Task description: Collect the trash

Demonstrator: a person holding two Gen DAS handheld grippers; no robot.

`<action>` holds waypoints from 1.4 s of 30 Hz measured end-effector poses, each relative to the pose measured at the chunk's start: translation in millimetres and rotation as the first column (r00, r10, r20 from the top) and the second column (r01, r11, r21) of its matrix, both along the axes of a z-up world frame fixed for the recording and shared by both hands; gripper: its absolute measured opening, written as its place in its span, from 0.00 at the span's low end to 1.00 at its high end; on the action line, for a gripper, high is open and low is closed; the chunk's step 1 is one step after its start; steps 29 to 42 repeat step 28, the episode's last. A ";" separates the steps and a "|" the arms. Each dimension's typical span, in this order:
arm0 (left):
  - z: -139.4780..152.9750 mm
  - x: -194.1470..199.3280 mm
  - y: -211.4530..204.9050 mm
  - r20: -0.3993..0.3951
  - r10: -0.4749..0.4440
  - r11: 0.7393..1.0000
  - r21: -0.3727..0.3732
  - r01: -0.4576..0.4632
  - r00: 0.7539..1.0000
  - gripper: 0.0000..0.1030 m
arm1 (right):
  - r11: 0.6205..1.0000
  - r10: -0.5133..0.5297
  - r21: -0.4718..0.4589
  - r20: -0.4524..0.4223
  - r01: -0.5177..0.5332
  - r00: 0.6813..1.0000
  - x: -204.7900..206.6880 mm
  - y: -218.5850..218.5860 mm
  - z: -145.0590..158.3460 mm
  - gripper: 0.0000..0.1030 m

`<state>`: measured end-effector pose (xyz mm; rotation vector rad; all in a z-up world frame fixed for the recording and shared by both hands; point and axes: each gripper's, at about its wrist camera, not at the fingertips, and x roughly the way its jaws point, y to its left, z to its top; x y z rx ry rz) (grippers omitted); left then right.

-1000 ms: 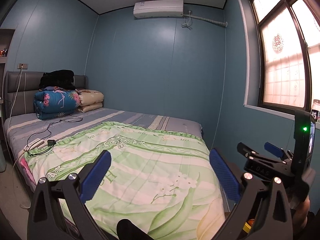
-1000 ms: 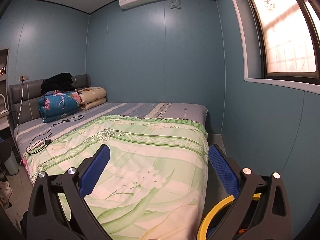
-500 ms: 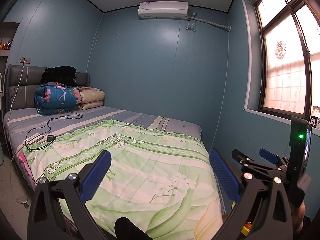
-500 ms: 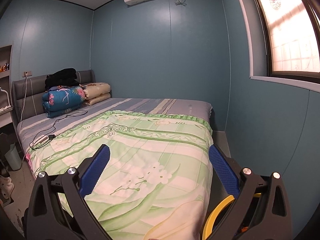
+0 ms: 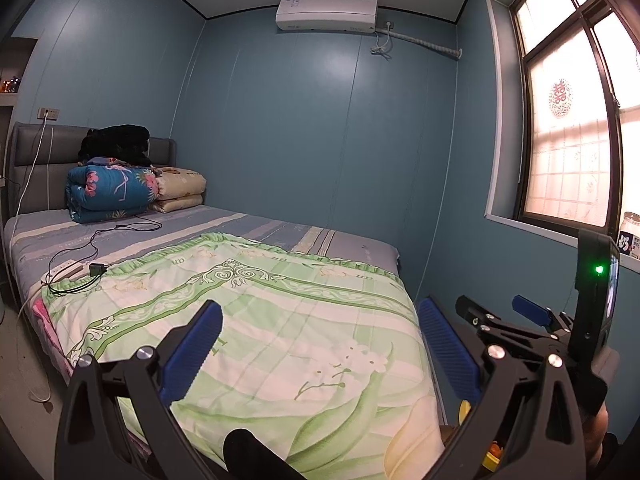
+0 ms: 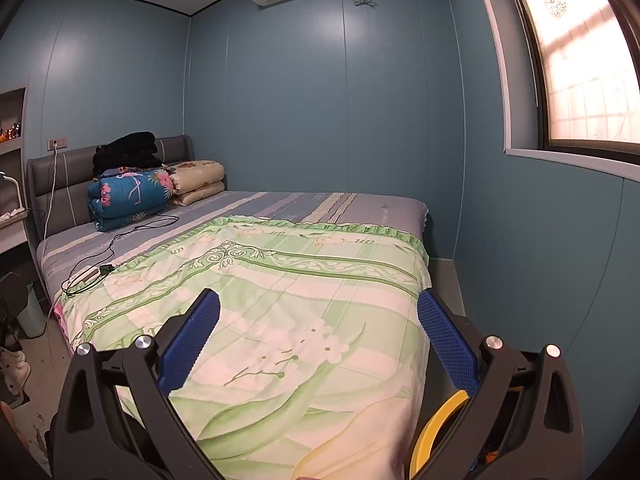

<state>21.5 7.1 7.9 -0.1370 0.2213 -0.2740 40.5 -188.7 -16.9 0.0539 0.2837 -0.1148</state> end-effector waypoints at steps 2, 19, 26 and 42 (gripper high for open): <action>-0.2 0.0 -0.6 0.002 0.000 1.000 0.003 0.000 1.000 0.92 | 1.000 -0.001 0.001 -0.004 0.001 1.000 1.1 -0.1 -0.3 0.92; -4.0 2.9 -4.1 -0.004 -0.017 1.000 0.006 0.017 1.000 0.92 | 1.000 -0.006 0.014 -0.015 0.006 1.000 2.5 0.0 -3.1 0.92; -5.2 5.1 -4.4 -0.013 -0.034 0.999 0.001 0.034 0.999 0.92 | 1.000 -0.011 0.017 -0.017 0.012 1.000 2.5 -1.0 -3.0 0.92; -5.5 5.3 -4.6 -0.015 -0.036 0.999 0.000 0.036 0.999 0.92 | 1.000 -0.012 0.018 -0.018 0.012 1.000 2.2 -0.9 -3.1 0.92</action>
